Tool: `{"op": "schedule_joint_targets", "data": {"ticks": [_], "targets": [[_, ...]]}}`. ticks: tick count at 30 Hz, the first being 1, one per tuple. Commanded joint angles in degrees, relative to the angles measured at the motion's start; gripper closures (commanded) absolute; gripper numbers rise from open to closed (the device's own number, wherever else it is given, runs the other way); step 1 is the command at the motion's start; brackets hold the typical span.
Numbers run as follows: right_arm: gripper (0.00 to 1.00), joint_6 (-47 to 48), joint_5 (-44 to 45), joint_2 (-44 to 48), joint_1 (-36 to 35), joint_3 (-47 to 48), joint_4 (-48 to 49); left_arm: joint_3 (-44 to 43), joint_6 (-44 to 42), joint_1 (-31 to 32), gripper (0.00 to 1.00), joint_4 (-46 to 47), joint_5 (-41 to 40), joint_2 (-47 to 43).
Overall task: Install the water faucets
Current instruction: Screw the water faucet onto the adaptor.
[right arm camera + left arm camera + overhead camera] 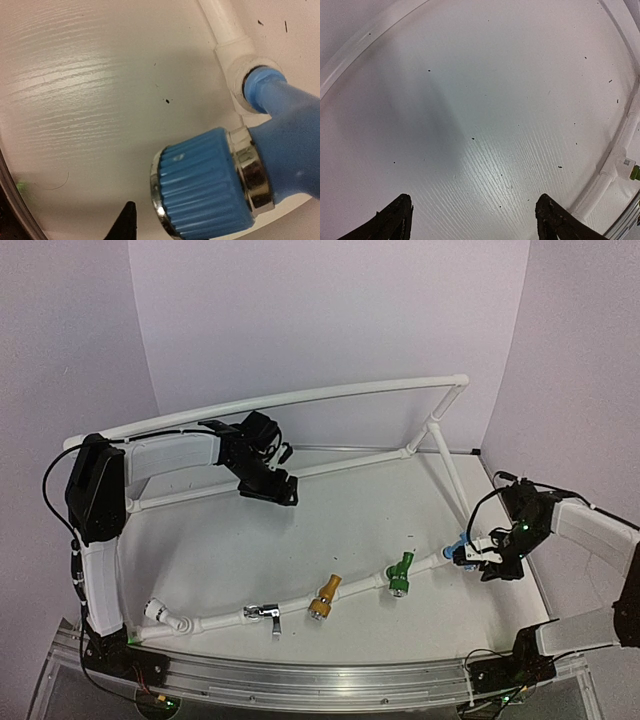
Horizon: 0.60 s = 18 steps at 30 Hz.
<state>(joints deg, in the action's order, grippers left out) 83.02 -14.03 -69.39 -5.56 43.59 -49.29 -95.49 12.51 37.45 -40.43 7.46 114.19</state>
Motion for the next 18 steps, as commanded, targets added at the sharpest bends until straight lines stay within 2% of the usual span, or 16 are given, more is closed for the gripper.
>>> {"op": "schedule_joint_targets", "data": {"ticks": [1, 9, 18], "targets": [[0.83, 1.2, -4.2, 1.9, -0.8, 2.5, -4.1, 0.2, 0.7, -0.3, 0.15, 1.9, 0.2, -1.7], [0.85, -3.3, -4.0, 5.4, -6.7, -0.5, 1.1, 0.1, 0.7, -0.3, 0.15, 2.4, 0.3, -1.5], [0.82, -13.5, -2.9, 2.9, -15.8, 2.0, 7.4, 0.1, 0.7, -0.3, 0.15, 2.2, 0.2, -1.6]]}}
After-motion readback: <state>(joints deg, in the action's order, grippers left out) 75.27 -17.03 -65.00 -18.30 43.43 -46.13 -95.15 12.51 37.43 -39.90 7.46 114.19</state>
